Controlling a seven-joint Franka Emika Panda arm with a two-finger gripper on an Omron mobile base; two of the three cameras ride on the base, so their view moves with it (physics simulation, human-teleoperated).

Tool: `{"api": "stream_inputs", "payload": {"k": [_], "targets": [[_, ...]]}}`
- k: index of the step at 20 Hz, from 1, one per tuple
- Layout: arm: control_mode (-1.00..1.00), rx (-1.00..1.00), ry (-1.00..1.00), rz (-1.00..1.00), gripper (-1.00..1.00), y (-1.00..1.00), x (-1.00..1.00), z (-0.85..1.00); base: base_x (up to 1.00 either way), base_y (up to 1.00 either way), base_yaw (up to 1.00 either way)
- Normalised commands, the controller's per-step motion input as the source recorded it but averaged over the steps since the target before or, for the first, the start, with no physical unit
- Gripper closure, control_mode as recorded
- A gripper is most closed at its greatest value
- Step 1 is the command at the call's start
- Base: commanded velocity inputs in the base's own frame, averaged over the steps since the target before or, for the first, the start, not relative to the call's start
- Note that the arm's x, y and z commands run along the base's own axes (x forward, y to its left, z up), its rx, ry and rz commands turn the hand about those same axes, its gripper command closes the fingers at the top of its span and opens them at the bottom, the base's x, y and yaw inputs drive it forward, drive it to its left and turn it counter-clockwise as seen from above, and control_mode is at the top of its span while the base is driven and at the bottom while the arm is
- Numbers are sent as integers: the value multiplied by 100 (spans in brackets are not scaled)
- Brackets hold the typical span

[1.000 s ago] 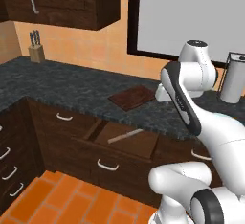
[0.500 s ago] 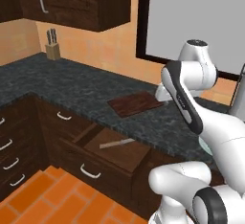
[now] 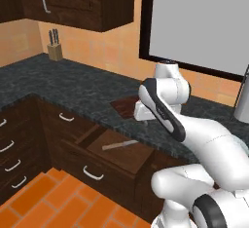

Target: Pick up the knife from the drawer and place it on the cutting board. Then place the meat from the plate to the cutting board.

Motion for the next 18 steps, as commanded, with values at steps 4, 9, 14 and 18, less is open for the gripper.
{"api": "stream_inputs", "payload": {"k": [4,9,14,18], "targets": [[-100,-9,36,0,-100,99,56,-100,0,0,0],[-100,-3,3,0,-100,75,70,-94,0,0,0],[-100,1,4,0,-100,55,48,-99,0,0,0],[-100,5,3,0,-100,35,7,-88,0,0,0]]}}
